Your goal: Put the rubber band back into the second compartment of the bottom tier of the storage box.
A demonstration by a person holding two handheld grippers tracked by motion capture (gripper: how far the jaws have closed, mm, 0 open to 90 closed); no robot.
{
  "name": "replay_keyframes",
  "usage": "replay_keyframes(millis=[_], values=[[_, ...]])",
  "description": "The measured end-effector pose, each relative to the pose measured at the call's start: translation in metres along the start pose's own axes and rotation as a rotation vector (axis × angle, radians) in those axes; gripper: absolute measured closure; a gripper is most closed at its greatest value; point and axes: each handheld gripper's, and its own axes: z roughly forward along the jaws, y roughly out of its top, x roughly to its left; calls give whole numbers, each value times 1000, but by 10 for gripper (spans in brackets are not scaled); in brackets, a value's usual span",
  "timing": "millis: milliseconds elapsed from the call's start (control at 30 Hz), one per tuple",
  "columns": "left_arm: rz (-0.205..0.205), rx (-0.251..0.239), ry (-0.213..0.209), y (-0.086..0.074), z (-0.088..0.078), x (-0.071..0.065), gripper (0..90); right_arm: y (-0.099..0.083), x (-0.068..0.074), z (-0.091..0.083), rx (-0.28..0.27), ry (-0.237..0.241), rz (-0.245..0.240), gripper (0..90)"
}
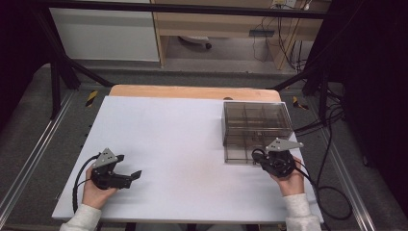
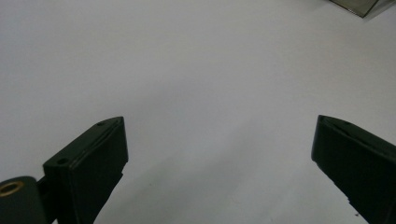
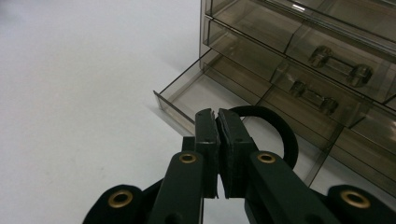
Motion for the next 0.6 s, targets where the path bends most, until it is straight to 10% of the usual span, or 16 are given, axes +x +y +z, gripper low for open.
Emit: replay_keyframes(millis=[600], values=[[1, 2, 1, 0, 1, 0, 36, 4, -12, 19, 32, -30, 7, 871]])
